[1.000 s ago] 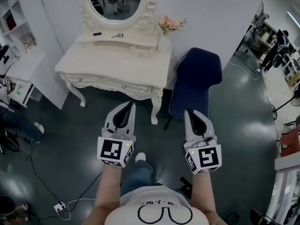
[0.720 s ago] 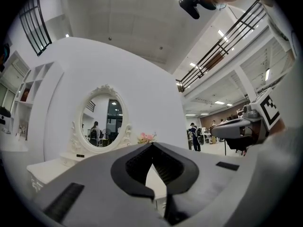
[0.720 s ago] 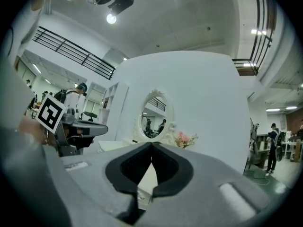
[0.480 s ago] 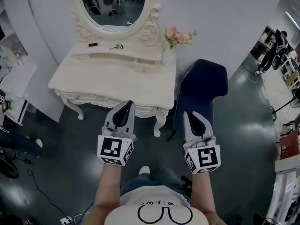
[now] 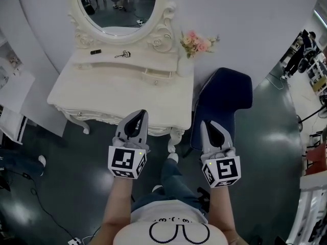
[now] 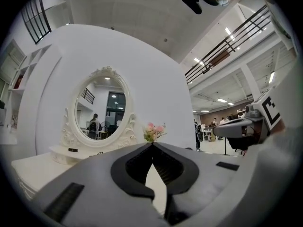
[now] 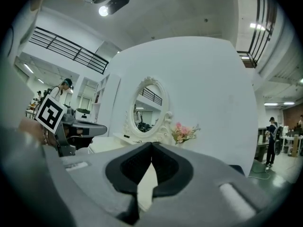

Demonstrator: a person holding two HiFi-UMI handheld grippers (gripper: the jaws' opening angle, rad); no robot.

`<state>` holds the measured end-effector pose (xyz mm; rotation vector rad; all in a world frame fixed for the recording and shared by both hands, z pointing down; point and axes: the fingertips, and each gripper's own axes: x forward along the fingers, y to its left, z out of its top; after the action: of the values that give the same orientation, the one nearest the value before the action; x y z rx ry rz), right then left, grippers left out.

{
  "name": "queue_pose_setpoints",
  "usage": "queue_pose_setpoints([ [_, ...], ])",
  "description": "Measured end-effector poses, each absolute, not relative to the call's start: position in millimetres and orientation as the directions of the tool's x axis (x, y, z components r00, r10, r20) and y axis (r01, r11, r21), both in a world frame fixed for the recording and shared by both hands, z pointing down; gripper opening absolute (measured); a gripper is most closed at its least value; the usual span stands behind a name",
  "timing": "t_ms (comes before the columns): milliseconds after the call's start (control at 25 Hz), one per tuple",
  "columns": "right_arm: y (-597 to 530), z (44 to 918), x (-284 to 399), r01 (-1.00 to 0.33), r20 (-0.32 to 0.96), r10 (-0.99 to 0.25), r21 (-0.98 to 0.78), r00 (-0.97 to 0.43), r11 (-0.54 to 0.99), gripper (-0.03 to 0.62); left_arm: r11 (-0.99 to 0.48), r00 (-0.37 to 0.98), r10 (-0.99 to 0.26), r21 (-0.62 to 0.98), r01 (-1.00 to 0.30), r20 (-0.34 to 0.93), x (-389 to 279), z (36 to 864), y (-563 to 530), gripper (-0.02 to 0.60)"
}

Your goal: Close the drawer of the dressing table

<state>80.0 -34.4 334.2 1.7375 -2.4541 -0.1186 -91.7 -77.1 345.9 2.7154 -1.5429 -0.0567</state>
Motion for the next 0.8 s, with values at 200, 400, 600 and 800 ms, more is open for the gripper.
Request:
queue_pose_setpoints([
  [200,-92,343,91,-0.927,0.067,-0.935,0.127,-0.348,0.354,0.003,-0.484,0.485,-0.875,0.041,-0.874,0.009,-81,358,-132,-0.002],
  [400,-154,354,110,-0.923,0.085,-0.929,0.111,-0.361,0.369,0.003,-0.458,0.461,-0.885,0.059,-0.887,0.058,-69,376,-191,0.07],
  [600,-213,368,129,-0.917,0.119,-0.919,0.096,-0.375,0.387,0.003,-0.443,0.447,-0.884,0.06,-0.894,0.134,-57,407,-246,0.147],
  [800,-264,394,148,-0.913,0.175,-0.905,0.065,-0.387,0.403,0.003,-0.42,0.414,-0.886,0.015,-0.907,0.209,-46,447,-290,0.147],
])
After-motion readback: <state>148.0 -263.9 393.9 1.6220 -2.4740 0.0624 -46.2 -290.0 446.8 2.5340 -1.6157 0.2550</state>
